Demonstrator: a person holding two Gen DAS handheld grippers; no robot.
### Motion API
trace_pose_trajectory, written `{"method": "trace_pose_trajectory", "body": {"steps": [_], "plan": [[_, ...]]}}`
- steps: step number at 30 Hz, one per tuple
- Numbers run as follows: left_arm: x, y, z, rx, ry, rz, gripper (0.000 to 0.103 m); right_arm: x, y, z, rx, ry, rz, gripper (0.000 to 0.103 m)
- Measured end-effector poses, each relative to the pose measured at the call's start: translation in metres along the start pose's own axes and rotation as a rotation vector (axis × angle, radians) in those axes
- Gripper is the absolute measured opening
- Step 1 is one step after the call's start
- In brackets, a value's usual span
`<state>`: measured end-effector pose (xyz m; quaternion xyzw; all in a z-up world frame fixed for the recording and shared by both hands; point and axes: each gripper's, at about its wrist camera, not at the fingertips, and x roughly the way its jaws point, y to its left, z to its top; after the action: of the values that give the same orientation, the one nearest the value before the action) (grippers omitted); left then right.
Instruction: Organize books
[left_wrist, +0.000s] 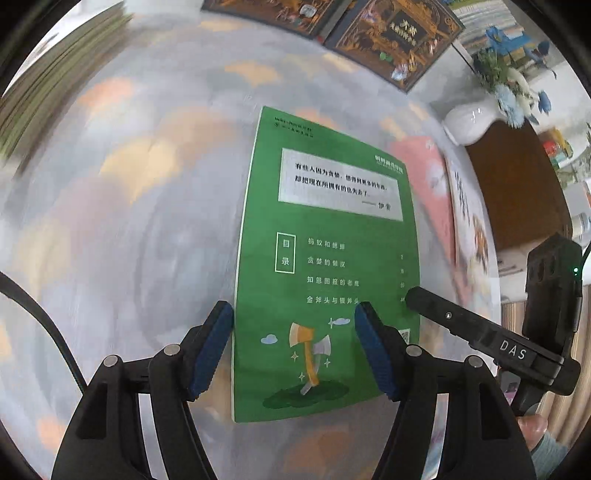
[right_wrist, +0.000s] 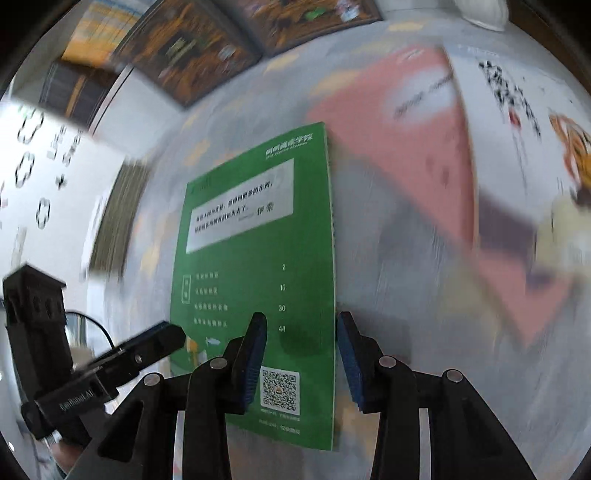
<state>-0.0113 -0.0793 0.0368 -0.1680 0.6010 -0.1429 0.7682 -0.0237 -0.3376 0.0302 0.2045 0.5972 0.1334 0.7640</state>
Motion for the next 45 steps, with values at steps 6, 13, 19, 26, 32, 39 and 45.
{"method": "trace_pose_trajectory", "body": {"steps": [6,13,19,26,32,39,45], "plan": [[-0.01,0.006,-0.036,-0.049,0.005,-0.023,0.064,-0.01,-0.005,-0.032,-0.074,0.012,-0.017,0.038],[-0.009,0.011,-0.046,-0.089,-0.028,-0.069,0.065,-0.004,-0.003,-0.021,-0.035,-0.037,0.078,0.053],[-0.014,0.021,-0.05,-0.098,-0.047,-0.138,0.065,-0.04,0.001,-0.002,0.077,-0.069,0.372,0.05],[-0.08,0.054,-0.057,-0.199,-0.204,-0.161,0.065,-0.074,0.105,0.002,-0.115,-0.11,0.489,0.05],[-0.157,0.127,-0.083,-0.367,-0.408,-0.073,0.065,-0.042,0.194,-0.01,-0.225,-0.022,0.527,0.05],[-0.176,0.186,-0.1,-0.465,-0.398,-0.031,0.065,0.011,0.201,-0.017,-0.188,0.063,0.345,0.055],[-0.127,0.183,-0.089,-0.386,-0.225,-0.084,0.066,0.067,0.181,-0.034,-0.139,0.208,0.082,0.055]]}}
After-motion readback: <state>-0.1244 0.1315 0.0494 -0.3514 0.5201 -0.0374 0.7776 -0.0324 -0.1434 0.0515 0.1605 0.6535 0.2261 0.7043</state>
